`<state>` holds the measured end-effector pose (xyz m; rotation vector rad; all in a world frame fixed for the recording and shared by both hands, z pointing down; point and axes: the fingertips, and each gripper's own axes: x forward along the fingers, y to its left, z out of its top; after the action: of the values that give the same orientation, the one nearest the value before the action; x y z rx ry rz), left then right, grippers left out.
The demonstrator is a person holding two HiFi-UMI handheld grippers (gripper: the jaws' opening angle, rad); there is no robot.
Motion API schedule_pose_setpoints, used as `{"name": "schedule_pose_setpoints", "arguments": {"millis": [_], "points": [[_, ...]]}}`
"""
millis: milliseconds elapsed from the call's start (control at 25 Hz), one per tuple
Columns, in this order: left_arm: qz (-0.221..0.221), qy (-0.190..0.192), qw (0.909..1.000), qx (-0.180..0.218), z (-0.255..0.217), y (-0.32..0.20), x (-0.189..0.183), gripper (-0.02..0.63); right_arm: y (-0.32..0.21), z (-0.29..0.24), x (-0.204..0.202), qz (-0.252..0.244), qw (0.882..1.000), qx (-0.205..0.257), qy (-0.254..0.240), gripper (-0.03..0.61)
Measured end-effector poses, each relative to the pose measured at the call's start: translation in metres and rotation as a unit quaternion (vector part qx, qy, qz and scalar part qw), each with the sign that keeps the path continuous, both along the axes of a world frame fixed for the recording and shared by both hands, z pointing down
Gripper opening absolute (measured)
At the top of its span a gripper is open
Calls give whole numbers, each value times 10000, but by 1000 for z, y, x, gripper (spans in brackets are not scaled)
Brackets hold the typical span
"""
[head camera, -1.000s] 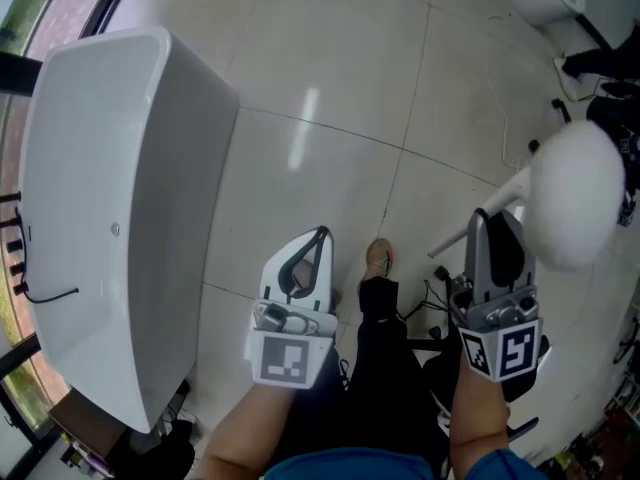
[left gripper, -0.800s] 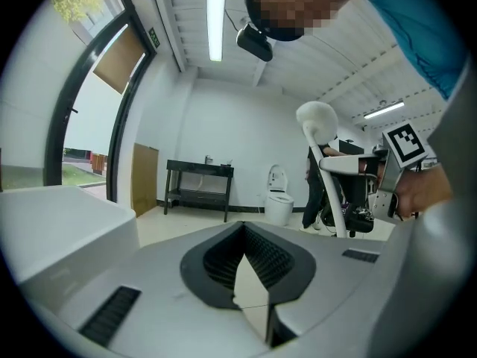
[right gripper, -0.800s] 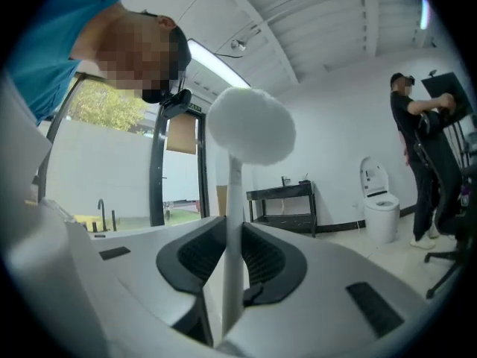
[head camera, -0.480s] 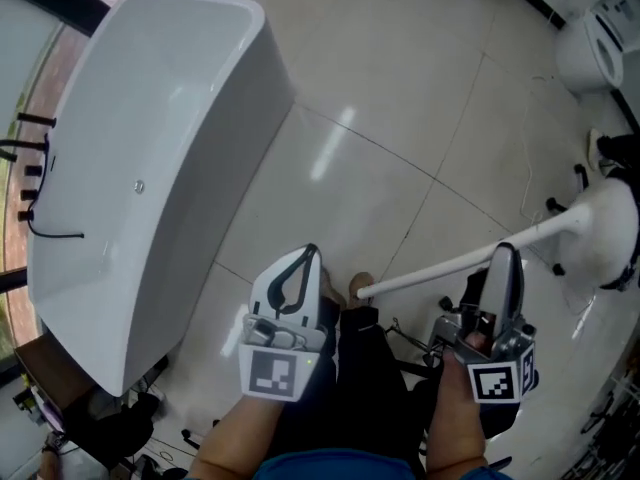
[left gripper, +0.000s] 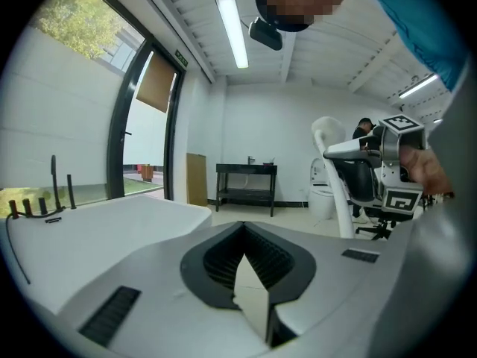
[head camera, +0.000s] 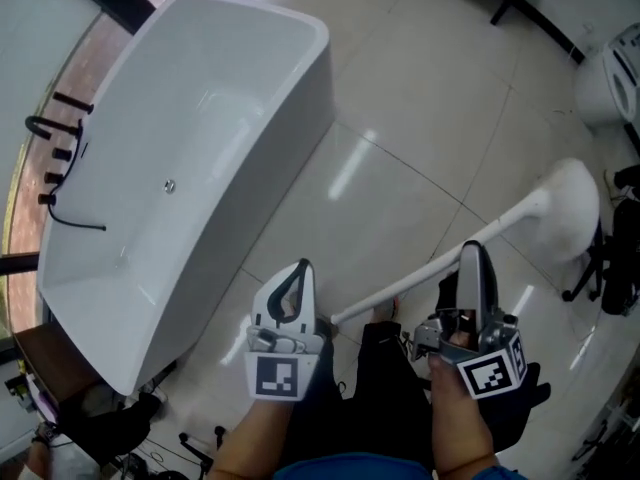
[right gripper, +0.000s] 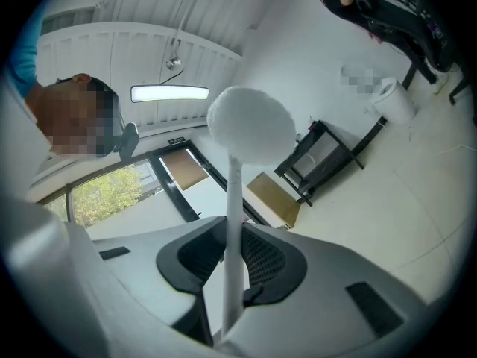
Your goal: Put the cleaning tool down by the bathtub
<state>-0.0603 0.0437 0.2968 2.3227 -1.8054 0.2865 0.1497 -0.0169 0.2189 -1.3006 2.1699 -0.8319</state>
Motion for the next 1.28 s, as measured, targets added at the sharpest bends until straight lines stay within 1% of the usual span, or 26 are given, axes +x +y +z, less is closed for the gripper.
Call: {"name": "schedule_pose_setpoints", "arguments": {"millis": [80, 160, 280, 400, 480, 640, 760, 920, 1040, 1160, 1280], "points": [[-204, -73, 9998, -4, 9, 1, -43, 0, -5, 19, -37, -95, 9996, -171, -209, 84], [-557, -84, 9984, -55, 16, 12, -91, 0, -9, 37, -76, -216, 9980, -423, -407, 84], [-1047, -163, 9942, -190, 25, 29, -156, 0, -20, 55, -138, -547, 9955, -602, -488, 84], [-1328, -188, 9910, -48, 26, 40, -204, 0, -28, 70, -188, -813, 9939, -653, -372, 84], [-1470, -106, 9891, 23, 28, 46, -226, 0, -33, 83, -211, -818, 9932, -712, -427, 84], [-1549, -140, 9877, -171, 46, 65, -260, 0, -33, 111, -253, -731, 9891, -1013, -780, 84], [-1703, -167, 9849, -245, 64, 67, -279, 0, -35, 139, -278, -752, 9859, -1221, -859, 84], [-1899, -153, 9815, -182, 83, 63, -289, 0, -41, 187, -296, -874, 9811, -1544, -774, 84], [-2039, -151, 9785, -287, 107, 62, -292, 0, -49, 225, -310, -965, 9751, -1838, -774, 83], [-2144, -145, 9761, -318, 127, 56, -294, 0, -59, 265, -318, -951, 9687, -2173, -735, 84], [-2271, -36, 9725, -515, 150, 58, -300, 0, -70, 300, -331, -920, 9629, -2446, -668, 83]]}}
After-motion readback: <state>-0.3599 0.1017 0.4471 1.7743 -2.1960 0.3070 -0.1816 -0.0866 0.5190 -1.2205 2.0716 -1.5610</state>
